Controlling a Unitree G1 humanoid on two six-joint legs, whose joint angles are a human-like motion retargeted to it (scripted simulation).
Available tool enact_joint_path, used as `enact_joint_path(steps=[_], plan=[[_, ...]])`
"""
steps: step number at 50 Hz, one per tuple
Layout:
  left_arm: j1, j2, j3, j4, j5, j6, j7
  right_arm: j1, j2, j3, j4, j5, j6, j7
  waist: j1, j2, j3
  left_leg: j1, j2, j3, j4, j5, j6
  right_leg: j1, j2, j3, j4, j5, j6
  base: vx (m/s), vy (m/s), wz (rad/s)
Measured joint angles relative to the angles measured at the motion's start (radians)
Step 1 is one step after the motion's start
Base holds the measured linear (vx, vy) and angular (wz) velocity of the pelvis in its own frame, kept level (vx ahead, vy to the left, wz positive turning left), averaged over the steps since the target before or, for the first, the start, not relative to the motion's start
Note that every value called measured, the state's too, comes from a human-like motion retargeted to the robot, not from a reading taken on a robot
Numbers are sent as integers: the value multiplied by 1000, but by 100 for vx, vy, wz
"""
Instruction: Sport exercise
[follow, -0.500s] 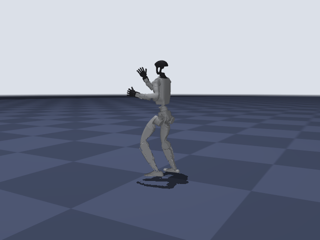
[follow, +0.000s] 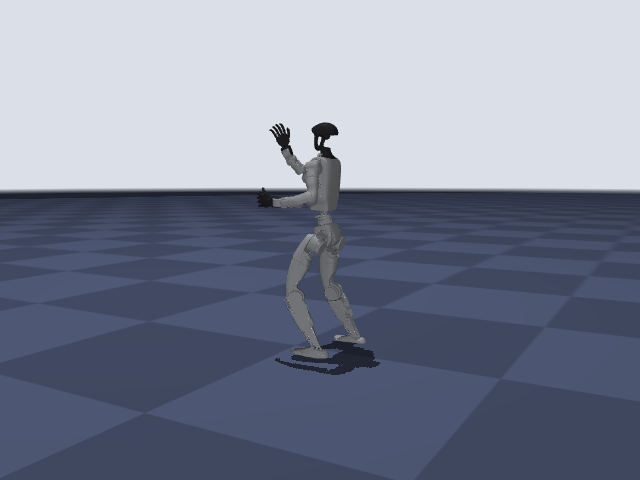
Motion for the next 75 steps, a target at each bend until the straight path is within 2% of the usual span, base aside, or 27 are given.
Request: enact_joint_path(steps=[2, 5, 11, 17, 22, 27, 33, 38, 41, 44, 47, 52, 55, 57, 62, 67, 75], plan=[[88, 20, -6, -10, 3, -5, -9, -95, -17, 45, 161, 39, -4, -8, 52, -19, 5, -19, 11, -36, 27, 11, -10, 19, 12, -37, 2, -15, -26, -2, -15, 52], [175, 46, -4, 6, 17, 1, -23, -128, -57, 102, 243, 70, -25, 31, 93, -30, 13, -42, 26, -76, 58, 31, -23, 32, 27, -82, 26, -39, -54, -5, -16, 52], [224, 59, -25, 150, 94, 43, -79, -17, -160, 188, 143, 39, -43, 230, 111, -22, 30, -76, 56, -114, 85, 83, -52, 58, 60, -160, 29, -73, -94, -8, -17, 41], [160, 29, -74, 378, 194, 66, -137, 148, -227, 286, 97, 54, 8, 524, 110, -15, 30, -101, 73, -77, 55, 142, -71, 39, 82, -214, -1, -69, -122, -12, -19, 30], [58, -3, -135, 611, 306, 74, -164, 314, -270, 342, 152, 61, 72, 743, 103, -9, 15, -101, 26, -27, -59, 175, -63, 4, 99, -256, -65, -21, -128, -16, -17, 40], [-45, -38, -188, 831, 431, 75, -150, 493, -297, 318, 251, 17, 120, 848, 91, -3, 7, -102, -56, 2, -202, 202, -58, -52, 100, -289, -98, 16, -123, -19, -13, 41], [-131, -79, -208, 1035, 558, 90, -120, 700, -287, 219, 432, -33, 157, 860, 68, 19, 16, -117, -97, 25, -176, 144, -40, -126, 91, -317, -80, 35, -112, -18, -7, 35], [-202, -106, -210, 1176, 609, 95, -111, 854, -254, 93, 627, -44, 178, 826, 49, 46, 29, -75, -87, 25, 15, 57, -23, -172, 103, -316, -61, 49, -120, -17, -1, 11], [-238, -120, -204, 1234, 598, 97, -108, 934, -232, 15, 750, -48, 184, 802, 40, 74, 40, 1, -90, -16, 100, 31, -34, -182, 135, -306, -67, 67, -132, -19, 2, -20], [-275, -136, -196, 1275, 566, 94, -103, 996, -217, -63, 871, -43, 182, 777, 24, 102, 66, 124, -136, -74, 44, 51, -60, -168, 165, -293, -102, 101, -137, -21, 4, -26], [-295, -148, -177, 1288, 534, 89, -89, 1045, -210, -128, 968, -19, 185, 750, -12, 109, 75, 236, -222, -122, -161, 91, -70, -198, 154, -278, -87, 119, -128, -26, 6, -10], [-314, -151, -152, 1273, 501, 78, -48, 1098, -193, -209, 1068, 26, 190, 709, -74, 91, 93, 312, -322, -151, -442, 99, -41, -304, 127, -216, -1, 123, -78, -34, 9, -4], [-326, -144, -135, 1266, 488, 76, -26, 1110, -177, -243, 1102, 43, 194, 703, -109, 62, 108, 339, -381, -158, -587, 141, -19, -379, 132, -125, 35, 91, -33, -35, 11, 7], [-328, -138, -121, 1264, 483, 77, -16, 1115, -166, -255, 1114, 47, 198, 707, -118, 45, 114, 353, -406, -150, -668, 178, -8, -413, 116, -122, 70, 63, -29, -31, 11, -19], [-303, -135, -86, 1271, 469, 89, -12, 1139, -148, -263, 1129, 44, 207, 733, -126, 11, 124, 381, -445, -144, -791, 250, 9, -440, 82, -114, 232, -26, -45, -25, 10, -20], [-257, -143, -49, 1283, 454, 104, -27, 1174, -142, -258, 1129, 26, 210, 753, -111, -28, 125, 401, -475, -137, -824, 270, 25, -382, 56, -102, 373, -109, -74, -15, 8, -20], [-188, -153, 6, 1290, 445, 104, -30, 1214, -135, -240, 1093, -19, 201, 745, -59, -84, 113, 416, -499, -117, -801, 254, 40, -217, 53, -85, 282, -148, -87, -6, 3, -20]])
